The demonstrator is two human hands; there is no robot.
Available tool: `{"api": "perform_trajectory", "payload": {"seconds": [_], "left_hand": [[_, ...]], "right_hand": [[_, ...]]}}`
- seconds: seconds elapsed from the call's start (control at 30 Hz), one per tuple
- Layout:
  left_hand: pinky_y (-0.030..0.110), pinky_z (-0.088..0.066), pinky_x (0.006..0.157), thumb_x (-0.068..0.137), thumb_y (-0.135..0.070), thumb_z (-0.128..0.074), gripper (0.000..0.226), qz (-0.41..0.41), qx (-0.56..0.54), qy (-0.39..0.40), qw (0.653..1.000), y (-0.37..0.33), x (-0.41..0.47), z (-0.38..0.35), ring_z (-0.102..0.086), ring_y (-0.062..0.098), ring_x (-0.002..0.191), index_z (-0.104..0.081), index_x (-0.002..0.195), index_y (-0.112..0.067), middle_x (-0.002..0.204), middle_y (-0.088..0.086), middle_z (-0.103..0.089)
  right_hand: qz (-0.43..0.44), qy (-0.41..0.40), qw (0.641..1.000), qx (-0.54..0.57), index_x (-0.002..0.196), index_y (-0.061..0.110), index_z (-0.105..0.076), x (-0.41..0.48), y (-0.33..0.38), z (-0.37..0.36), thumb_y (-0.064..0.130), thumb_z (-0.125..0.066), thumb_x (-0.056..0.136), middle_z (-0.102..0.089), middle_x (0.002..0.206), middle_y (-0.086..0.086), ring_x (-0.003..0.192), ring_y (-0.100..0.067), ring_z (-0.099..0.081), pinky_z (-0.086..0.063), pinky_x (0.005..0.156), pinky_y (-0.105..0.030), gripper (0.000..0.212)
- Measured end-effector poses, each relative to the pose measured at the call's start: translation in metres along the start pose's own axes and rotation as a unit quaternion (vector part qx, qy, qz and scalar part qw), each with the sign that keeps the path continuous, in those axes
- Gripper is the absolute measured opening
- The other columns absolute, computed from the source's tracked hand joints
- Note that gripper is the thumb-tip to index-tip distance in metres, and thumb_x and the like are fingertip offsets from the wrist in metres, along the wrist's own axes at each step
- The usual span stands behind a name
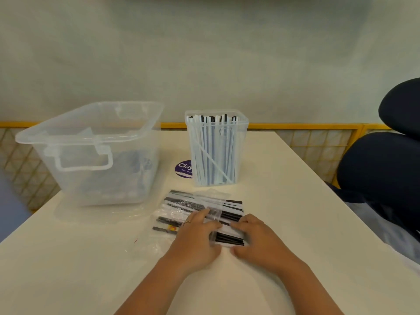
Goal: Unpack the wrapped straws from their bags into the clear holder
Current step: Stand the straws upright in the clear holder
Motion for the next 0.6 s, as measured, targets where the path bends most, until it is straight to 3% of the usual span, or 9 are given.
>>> {"api": "perform_trajectory", "payload": {"seconds": [0.13, 0.23, 0.37, 0.5, 0.6], "left_hand": [[0.034, -0.014, 0.116, 0.088, -0.029, -0.055, 0.055, 0.012, 0.034, 0.025, 0.999, -0.001, 0.004, 0.001, -0.005, 0.018, 0.145, -0.039, 0.14, -0.03, 0.158, -0.003, -0.006], [0.04, -0.02, 0.115, 0.088, -0.027, -0.051, 0.049, 0.023, 0.062, 0.042, 0.997, -0.004, 0.007, 0.0, -0.01, 0.025, 0.143, -0.042, 0.136, -0.03, 0.157, -0.002, -0.006], [0.041, -0.039, 0.1, 0.087, -0.024, -0.048, 0.035, 0.026, 0.12, 0.024, 0.992, -0.011, 0.009, 0.001, -0.031, 0.027, 0.129, -0.051, 0.121, -0.024, 0.148, 0.001, -0.023], [0.042, -0.036, 0.094, 0.089, -0.022, -0.046, 0.03, 0.018, 0.204, -0.012, 0.979, -0.016, 0.013, 0.002, -0.036, 0.025, 0.121, -0.054, 0.118, -0.023, 0.135, 0.0, -0.036], [0.046, -0.031, 0.097, 0.09, -0.018, -0.044, 0.033, 0.01, 0.241, -0.012, 0.97, -0.019, 0.018, 0.004, -0.034, 0.027, 0.124, -0.054, 0.122, -0.023, 0.135, 0.001, -0.036]], "right_hand": [[0.009, -0.033, 0.999, 0.004, 0.125, 0.025, -0.057, 0.001, 0.001, -0.006, 0.025, -0.061, 0.08, -0.042, 0.104, 0.014, 0.104, -0.01, -0.051, -0.039, 0.088, -0.015, 0.046], [0.014, -0.041, 0.999, 0.019, 0.115, 0.024, -0.062, 0.001, 0.0, -0.008, 0.017, -0.058, 0.078, -0.045, 0.101, 0.014, 0.1, -0.013, -0.053, -0.043, 0.086, -0.019, 0.037], [0.016, -0.056, 0.998, 0.021, 0.107, 0.02, -0.065, 0.002, -0.002, -0.011, 0.013, -0.054, 0.078, -0.045, 0.098, 0.012, 0.095, -0.013, -0.051, -0.041, 0.08, -0.018, 0.032], [0.014, -0.056, 0.998, 0.037, 0.102, 0.018, -0.066, 0.0, -0.007, -0.014, 0.014, -0.055, 0.077, -0.046, 0.096, 0.011, 0.092, -0.012, -0.05, -0.037, 0.075, -0.012, 0.028], [-0.006, -0.078, 0.983, 0.165, 0.101, 0.026, -0.066, -0.003, -0.003, -0.009, 0.027, -0.058, 0.07, -0.051, 0.102, 0.014, 0.096, -0.002, -0.054, -0.038, 0.083, -0.008, 0.032]]}}
Point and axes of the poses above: each hand's wrist, its own x-axis towards the middle knuckle, its own z-axis out of the back of the hand, y = z × x, the point moved 1 cm from there along x, towards the middle knuckle
